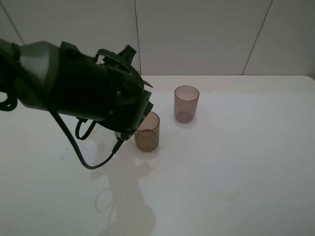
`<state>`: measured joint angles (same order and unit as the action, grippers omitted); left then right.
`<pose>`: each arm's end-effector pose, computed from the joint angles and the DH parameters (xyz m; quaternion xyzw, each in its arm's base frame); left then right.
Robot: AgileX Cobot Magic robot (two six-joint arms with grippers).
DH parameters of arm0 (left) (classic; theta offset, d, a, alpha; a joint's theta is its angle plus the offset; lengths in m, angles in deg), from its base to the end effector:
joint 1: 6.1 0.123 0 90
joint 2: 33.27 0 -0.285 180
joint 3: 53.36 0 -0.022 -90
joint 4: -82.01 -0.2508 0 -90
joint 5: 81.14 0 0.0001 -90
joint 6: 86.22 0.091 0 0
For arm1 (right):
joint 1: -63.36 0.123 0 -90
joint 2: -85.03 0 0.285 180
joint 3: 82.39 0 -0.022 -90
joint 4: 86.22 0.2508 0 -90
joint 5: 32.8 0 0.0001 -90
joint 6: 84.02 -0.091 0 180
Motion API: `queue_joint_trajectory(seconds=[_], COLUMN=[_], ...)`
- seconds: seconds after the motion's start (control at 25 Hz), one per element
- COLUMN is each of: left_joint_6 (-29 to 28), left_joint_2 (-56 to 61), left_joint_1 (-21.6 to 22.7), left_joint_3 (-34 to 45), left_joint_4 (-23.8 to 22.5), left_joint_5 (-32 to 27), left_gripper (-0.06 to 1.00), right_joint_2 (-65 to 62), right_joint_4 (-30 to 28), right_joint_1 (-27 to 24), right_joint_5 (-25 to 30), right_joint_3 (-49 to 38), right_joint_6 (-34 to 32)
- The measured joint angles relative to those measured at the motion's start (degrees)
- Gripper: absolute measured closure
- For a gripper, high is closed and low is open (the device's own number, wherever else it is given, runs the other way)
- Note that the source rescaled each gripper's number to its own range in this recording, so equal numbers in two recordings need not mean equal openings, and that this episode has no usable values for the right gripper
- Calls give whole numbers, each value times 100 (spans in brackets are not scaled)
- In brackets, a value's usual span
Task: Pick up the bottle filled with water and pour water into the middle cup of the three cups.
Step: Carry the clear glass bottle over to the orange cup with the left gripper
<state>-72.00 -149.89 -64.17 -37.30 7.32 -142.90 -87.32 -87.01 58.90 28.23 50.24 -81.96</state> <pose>0.2477 -0.2512 0.1792 0.7494 0.4293 0.4957 0.0918 -0.0079 -0.0005 0.2827 0.0181 0.8481 -0.0370 0.5283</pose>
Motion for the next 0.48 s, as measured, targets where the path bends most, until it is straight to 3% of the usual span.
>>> queue_joint_trajectory(seconds=[0.48], left_joint_6=[18], left_joint_2=[0], left_joint_1=[0], left_joint_3=[0], left_joint_4=[0], left_joint_5=[36], left_gripper=[94], right_joint_2=[0], right_joint_4=[0], right_joint_1=[0], right_joint_5=[0], right_joint_3=[0], right_joint_6=[0])
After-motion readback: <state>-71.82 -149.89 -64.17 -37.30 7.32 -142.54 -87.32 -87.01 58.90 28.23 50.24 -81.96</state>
